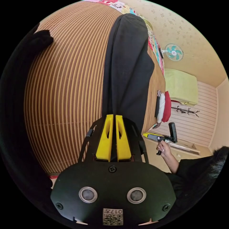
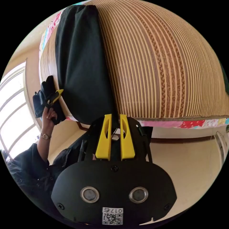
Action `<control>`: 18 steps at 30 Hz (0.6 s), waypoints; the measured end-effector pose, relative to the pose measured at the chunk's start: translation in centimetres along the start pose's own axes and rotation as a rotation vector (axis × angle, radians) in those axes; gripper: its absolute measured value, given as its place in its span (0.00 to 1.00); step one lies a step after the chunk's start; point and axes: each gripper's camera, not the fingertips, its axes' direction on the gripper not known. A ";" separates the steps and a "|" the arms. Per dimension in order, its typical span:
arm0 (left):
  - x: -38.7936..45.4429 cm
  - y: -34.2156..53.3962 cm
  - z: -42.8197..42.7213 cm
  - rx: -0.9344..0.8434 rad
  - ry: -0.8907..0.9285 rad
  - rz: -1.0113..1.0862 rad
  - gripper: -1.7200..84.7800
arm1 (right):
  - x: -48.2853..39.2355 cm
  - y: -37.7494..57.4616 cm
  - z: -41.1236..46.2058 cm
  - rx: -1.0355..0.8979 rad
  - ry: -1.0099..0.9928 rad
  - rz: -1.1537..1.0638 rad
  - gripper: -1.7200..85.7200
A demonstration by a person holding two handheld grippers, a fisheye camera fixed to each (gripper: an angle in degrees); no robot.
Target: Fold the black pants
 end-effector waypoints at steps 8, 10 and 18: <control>2.6 2.7 -2.6 0.076 -0.067 0.106 0.02 | -13.4 -17.0 -8.6 0.188 0.084 -0.349 0.12; 1.7 3.9 -3.4 0.103 -0.089 0.049 0.03 | -12.9 -18.7 -10.1 0.245 0.021 -0.338 0.11; -4.6 1.0 -5.7 0.151 0.175 -0.018 0.16 | 1.7 -18.0 -8.8 0.246 -0.327 -0.185 0.15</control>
